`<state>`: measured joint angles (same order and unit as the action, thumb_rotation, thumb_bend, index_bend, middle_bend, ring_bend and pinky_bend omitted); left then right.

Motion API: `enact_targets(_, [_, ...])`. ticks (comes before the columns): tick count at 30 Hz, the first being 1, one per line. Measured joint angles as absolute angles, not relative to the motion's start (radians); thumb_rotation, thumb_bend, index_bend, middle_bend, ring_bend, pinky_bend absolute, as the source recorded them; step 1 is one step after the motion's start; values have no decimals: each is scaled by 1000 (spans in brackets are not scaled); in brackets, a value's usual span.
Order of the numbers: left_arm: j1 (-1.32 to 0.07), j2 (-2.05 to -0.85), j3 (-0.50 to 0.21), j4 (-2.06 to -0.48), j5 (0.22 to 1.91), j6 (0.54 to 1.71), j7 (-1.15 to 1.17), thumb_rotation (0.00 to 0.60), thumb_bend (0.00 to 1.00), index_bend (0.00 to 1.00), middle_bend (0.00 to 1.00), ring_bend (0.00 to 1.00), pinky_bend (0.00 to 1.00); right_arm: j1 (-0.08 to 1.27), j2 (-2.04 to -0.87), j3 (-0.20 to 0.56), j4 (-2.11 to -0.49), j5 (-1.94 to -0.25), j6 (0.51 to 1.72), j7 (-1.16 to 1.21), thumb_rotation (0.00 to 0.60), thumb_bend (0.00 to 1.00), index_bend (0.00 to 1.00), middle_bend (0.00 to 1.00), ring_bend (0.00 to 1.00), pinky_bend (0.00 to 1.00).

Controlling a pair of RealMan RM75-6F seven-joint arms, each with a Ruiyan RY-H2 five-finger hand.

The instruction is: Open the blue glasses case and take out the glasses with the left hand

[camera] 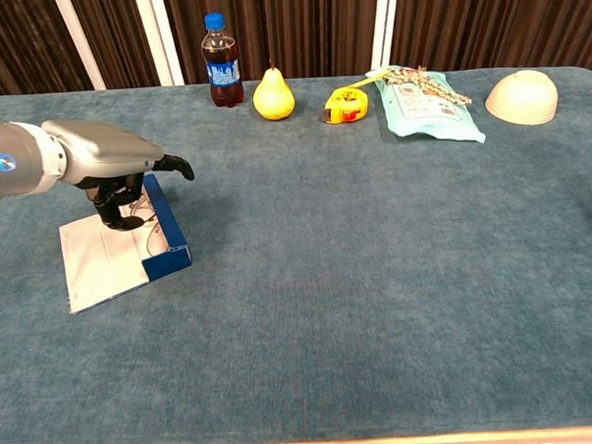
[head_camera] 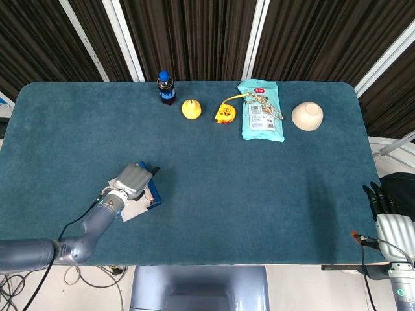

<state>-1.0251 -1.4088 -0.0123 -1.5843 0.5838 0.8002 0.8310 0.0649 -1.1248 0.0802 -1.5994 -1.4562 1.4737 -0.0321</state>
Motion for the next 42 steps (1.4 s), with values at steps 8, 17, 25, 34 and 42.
enact_targets(8, [-1090, -1435, 39, -1541, 448, 802, 889, 600, 376, 126, 902, 799, 911, 65, -1125, 82, -1601, -1452, 1473, -34, 600, 169, 0, 0, 0, 215])
enact_targets(17, [-1097, -1370, 91, -1594, 425, 823, 893, 600, 376, 177, 905, 801, 912, 64, -1125, 80, -1601, -1455, 1475, -35, 600, 170, 0, 0, 0, 215])
enact_targets(25, [-1088, -1306, 143, -1655, 388, 836, 887, 600, 376, 194, 906, 801, 912, 64, -1124, 82, -1604, -1451, 1473, -31, 600, 170, 0, 0, 0, 214])
enact_targets(34, [-1062, -1252, 197, -1698, 382, 843, 865, 600, 376, 223, 906, 802, 912, 63, -1123, 84, -1605, -1451, 1476, -29, 600, 171, 0, 0, 0, 214])
enact_targets(42, [-1033, -1246, 180, -1702, 424, 875, 801, 600, 374, 258, 924, 820, 926, 63, -1123, 84, -1604, -1454, 1479, -26, 600, 172, 0, 0, 0, 215])
